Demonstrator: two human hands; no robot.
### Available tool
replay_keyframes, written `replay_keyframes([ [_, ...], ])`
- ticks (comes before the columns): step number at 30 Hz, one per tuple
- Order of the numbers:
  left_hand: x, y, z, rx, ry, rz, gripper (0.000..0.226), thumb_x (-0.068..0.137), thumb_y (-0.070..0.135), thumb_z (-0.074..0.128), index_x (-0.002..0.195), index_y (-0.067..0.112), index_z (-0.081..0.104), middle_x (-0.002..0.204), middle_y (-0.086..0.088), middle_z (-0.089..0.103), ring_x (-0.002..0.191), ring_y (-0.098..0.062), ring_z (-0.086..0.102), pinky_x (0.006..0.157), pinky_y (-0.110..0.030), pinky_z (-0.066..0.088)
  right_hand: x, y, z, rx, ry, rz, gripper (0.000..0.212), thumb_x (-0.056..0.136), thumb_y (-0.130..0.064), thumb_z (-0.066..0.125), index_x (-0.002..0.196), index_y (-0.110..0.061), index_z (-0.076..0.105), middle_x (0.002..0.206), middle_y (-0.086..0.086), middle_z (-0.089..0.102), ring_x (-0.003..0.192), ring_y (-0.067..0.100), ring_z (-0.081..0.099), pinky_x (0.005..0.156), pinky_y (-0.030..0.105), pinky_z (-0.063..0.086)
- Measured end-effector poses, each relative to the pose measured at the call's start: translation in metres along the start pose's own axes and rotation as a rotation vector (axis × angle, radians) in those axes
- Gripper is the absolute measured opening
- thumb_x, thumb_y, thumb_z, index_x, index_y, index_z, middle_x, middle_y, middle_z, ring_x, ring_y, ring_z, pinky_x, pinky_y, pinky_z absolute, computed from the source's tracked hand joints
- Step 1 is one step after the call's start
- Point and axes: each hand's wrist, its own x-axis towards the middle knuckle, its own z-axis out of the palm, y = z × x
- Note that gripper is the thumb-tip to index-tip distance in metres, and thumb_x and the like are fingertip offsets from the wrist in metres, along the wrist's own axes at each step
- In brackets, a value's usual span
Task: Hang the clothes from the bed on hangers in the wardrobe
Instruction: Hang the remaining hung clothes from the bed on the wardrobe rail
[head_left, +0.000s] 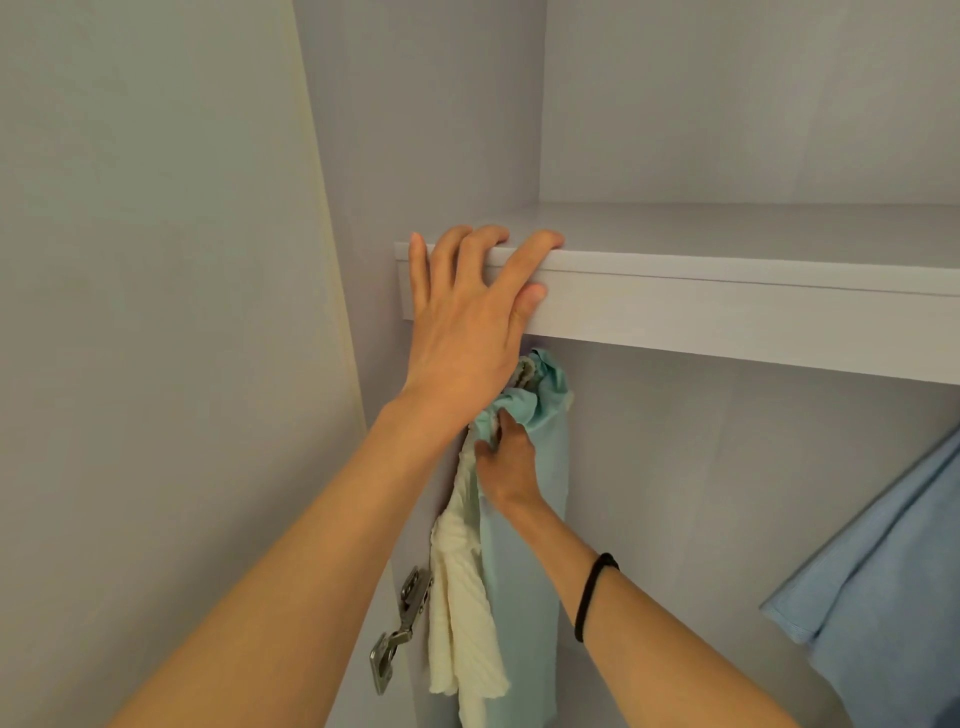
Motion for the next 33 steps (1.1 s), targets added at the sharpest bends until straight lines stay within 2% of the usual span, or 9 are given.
replay_keyframes([
  [3,0.0,-0.001,0.0,-0.003,0.002,0.006,0.038,0.096,0.032,0.03,0.129,0.028,0.049,0.125,-0.011,0.047,0.123,-0.032,0.036,0.111,-0.048,0.0,0.0,0.003,0.002,0.01,-0.012,0.01,0.043,0.089,-0.004,0.05,0.131,-0.001,0.043,0.118,0.011,0.053,0.11,0.025,0.052,0.097,0.028,0.04],
  [5,0.0,-0.002,0.0,-0.006,-0.008,0.006,0.038,0.096,0.033,0.029,0.129,0.028,0.048,0.125,-0.01,0.046,0.123,-0.032,0.035,0.111,-0.048,-0.001,0.001,0.003,0.0,-0.021,-0.034,0.014,0.051,0.089,-0.009,0.054,0.137,-0.004,0.038,0.115,0.011,0.052,0.106,0.024,0.052,0.1,0.035,0.041],
  [9,-0.001,-0.003,-0.001,0.004,-0.039,0.006,0.041,0.096,0.034,0.029,0.133,0.027,0.046,0.128,-0.011,0.046,0.125,-0.032,0.034,0.111,-0.051,0.002,-0.003,0.002,-0.008,-0.125,-0.154,-0.005,0.064,0.093,-0.016,0.053,0.147,-0.014,0.018,0.135,0.013,0.039,0.126,0.025,0.039,0.107,0.03,0.031],
  [12,-0.003,-0.004,-0.005,0.008,-0.059,0.008,0.045,0.097,0.034,0.028,0.139,0.026,0.039,0.134,-0.012,0.043,0.129,-0.033,0.03,0.112,-0.05,0.002,-0.012,0.005,-0.019,-0.152,-0.209,-0.015,0.066,0.094,-0.021,0.051,0.148,-0.015,0.014,0.145,0.01,0.033,0.133,0.023,0.034,0.11,0.031,0.028],
  [18,-0.036,0.005,-0.014,-0.15,-0.095,-0.087,0.053,0.095,0.031,0.034,0.146,0.025,0.023,0.154,-0.011,0.015,0.143,-0.032,0.003,0.114,-0.05,0.007,-0.037,0.007,-0.062,-0.318,-0.272,-0.121,0.063,0.097,-0.031,0.045,0.149,-0.018,0.013,0.152,0.005,0.025,0.139,0.02,0.024,0.11,0.029,0.023],
  [22,-0.098,0.007,-0.006,-0.221,-0.207,-0.191,0.052,0.096,0.025,0.039,0.146,0.026,0.022,0.154,-0.01,0.016,0.143,-0.028,0.008,0.112,-0.054,0.02,-0.06,0.009,-0.085,-0.466,-0.258,-0.231,0.063,0.097,-0.034,0.045,0.148,-0.015,0.015,0.153,0.006,0.024,0.14,0.02,0.021,0.111,0.026,0.018],
  [24,-0.133,0.008,-0.006,-0.158,-0.3,-0.29,0.052,0.095,0.029,0.036,0.145,0.028,0.02,0.153,-0.013,0.02,0.141,-0.032,0.014,0.109,-0.056,0.024,-0.076,0.012,-0.09,-0.52,-0.279,-0.262,0.062,0.097,-0.035,0.043,0.148,-0.015,0.014,0.154,0.006,0.021,0.142,0.02,0.017,0.116,0.03,0.014],
  [27,-0.183,0.019,-0.015,-0.026,-0.403,-0.295,0.052,0.092,0.031,0.032,0.143,0.024,0.029,0.147,-0.02,0.031,0.136,-0.041,0.025,0.104,-0.057,0.031,-0.107,0.016,-0.091,-0.598,-0.375,-0.308,0.062,0.098,-0.037,0.038,0.149,-0.017,0.008,0.156,0.005,0.011,0.144,0.019,0.007,0.117,0.035,0.009],
  [33,-0.274,0.078,-0.067,0.107,-0.505,-0.481,0.047,0.091,0.019,0.043,0.138,0.021,0.036,0.147,-0.016,0.032,0.137,-0.039,0.023,0.107,-0.049,0.025,-0.184,0.033,-0.097,-0.596,-0.537,-0.384,0.061,0.098,-0.038,0.036,0.149,-0.02,0.008,0.157,0.004,0.009,0.144,0.018,0.005,0.116,0.034,0.004],
])
